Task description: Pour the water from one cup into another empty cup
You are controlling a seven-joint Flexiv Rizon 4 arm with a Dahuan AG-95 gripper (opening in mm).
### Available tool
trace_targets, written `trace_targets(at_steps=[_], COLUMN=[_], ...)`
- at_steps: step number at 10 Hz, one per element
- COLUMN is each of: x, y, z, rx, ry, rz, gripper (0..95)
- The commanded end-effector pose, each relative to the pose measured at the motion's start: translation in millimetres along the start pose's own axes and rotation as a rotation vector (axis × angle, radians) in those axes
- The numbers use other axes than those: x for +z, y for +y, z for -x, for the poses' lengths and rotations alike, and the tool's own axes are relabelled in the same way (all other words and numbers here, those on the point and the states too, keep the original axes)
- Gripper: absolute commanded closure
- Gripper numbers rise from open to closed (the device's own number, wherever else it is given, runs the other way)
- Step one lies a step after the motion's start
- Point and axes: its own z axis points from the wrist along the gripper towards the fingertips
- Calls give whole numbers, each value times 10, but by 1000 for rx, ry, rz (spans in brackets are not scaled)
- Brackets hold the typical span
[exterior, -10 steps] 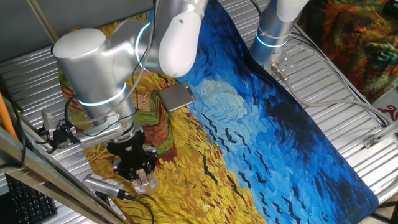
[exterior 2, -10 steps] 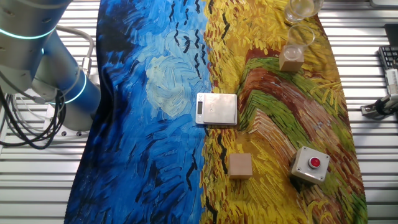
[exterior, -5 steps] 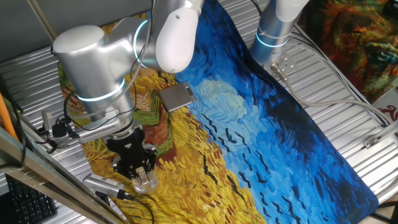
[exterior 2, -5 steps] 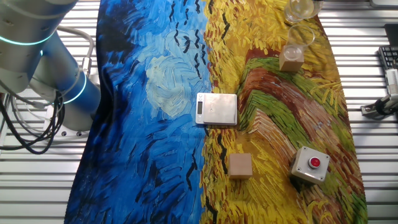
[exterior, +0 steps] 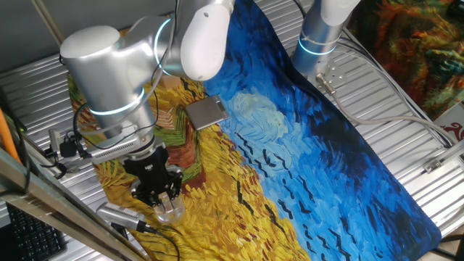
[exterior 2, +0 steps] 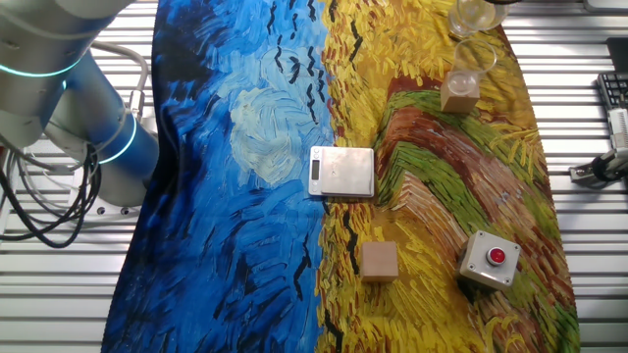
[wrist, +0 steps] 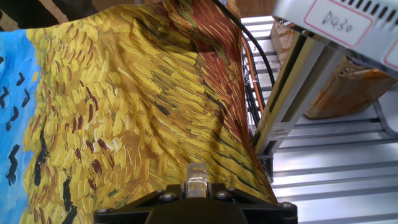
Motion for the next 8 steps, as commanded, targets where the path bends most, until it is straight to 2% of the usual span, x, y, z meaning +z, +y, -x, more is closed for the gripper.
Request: trace_targets(at_steps=[1,8], x=[-33,-35], y=[19,22], z=[-15,-23], rx=[-3,1], ry=[-4,-46], rz=[2,5], gripper=[950,950])
